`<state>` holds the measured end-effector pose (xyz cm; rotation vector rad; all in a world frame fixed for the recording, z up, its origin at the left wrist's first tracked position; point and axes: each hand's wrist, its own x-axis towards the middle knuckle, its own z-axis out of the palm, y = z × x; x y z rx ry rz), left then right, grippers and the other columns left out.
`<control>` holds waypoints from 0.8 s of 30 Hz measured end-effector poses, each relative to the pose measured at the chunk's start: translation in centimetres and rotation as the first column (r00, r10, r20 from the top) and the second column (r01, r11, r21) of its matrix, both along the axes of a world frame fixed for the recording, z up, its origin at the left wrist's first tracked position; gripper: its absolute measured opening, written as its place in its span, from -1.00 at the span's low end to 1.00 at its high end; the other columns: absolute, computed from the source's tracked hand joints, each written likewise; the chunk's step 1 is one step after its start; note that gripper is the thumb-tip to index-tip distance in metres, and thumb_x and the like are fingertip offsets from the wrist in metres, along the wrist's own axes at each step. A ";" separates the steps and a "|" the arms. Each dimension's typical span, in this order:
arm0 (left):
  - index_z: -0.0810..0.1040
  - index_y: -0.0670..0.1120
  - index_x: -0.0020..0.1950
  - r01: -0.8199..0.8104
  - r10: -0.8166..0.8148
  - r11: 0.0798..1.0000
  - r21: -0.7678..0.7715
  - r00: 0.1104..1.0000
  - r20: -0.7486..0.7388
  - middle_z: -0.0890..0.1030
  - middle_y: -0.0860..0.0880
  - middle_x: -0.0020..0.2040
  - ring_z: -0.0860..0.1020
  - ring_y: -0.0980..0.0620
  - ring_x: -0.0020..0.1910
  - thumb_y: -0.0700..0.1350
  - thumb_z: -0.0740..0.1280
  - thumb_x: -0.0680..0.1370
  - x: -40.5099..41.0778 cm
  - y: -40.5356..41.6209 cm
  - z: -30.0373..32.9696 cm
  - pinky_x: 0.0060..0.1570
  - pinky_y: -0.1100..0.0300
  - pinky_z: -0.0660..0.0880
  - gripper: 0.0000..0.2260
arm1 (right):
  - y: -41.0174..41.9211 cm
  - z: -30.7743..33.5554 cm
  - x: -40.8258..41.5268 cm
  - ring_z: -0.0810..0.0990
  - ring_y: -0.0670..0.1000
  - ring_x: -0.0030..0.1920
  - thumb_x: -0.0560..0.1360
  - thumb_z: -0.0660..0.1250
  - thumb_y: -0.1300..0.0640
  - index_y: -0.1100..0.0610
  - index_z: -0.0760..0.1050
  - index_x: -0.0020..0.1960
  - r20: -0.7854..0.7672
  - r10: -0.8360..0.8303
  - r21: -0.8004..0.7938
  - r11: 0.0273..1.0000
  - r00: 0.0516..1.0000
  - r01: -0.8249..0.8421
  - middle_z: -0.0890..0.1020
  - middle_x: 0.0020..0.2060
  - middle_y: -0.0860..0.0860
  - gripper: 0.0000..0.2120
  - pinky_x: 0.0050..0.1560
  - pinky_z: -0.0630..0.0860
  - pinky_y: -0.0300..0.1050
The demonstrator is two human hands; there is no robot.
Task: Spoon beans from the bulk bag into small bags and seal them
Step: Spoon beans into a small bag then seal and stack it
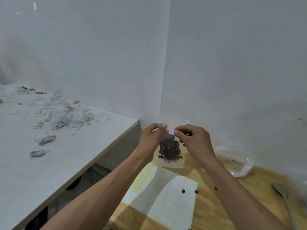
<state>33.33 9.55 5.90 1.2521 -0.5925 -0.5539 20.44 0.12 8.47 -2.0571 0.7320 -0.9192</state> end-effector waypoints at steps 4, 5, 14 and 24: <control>0.68 -0.10 0.05 0.037 -0.037 0.999 0.002 0.999 -0.004 0.73 -0.16 0.02 0.70 -0.18 0.06 0.02 0.45 0.57 -0.9 -0.3 0.7 0.16 -0.04 0.62 -0.80 | -0.5 0.1 -0.6 0.67 -0.14 -0.22 0.50 0.49 0.04 0.00 0.73 -0.02 0.027 -0.034 -0.030 0.999 0.999 0.035 0.71 -0.24 -0.17 -0.91 -0.04 0.66 0.00; 0.69 -0.09 0.05 0.053 -0.053 0.999 0.003 0.999 -0.001 0.74 -0.15 0.02 0.71 -0.17 0.05 0.03 0.47 0.56 -1.2 -0.2 1.0 0.17 -0.07 0.61 -0.80 | -0.6 0.1 -0.7 0.67 -0.14 -0.23 0.49 0.49 0.04 -0.01 0.73 -0.02 0.033 -0.037 -0.037 0.999 0.999 0.038 0.70 -0.25 -0.18 -0.91 -0.04 0.66 -0.01; 0.67 -0.11 0.12 0.079 -0.081 0.997 0.026 0.994 0.071 0.76 -0.10 -0.09 0.73 -0.04 -0.01 -0.16 0.54 0.47 -2.8 -0.5 2.0 0.20 0.01 0.59 -0.76 | -1.5 0.7 -1.8 0.67 -0.12 -0.21 0.48 0.50 -0.01 -0.05 0.73 -0.02 -0.006 -0.094 -0.096 0.991 0.996 0.093 0.72 -0.23 -0.16 -0.90 -0.06 0.65 -0.04; 0.65 -0.20 0.12 0.093 -0.092 0.995 -0.034 0.995 0.036 0.75 -0.20 -0.13 0.74 -0.07 -0.07 -0.24 0.48 0.52 -3.2 -1.1 1.6 0.06 0.15 0.58 -0.81 | -1.1 0.4 -2.7 0.55 -0.06 0.11 0.38 0.57 -0.14 -0.02 0.42 0.37 0.058 -0.203 0.134 0.972 0.978 0.193 0.50 0.16 -0.10 -0.36 0.07 0.49 -0.16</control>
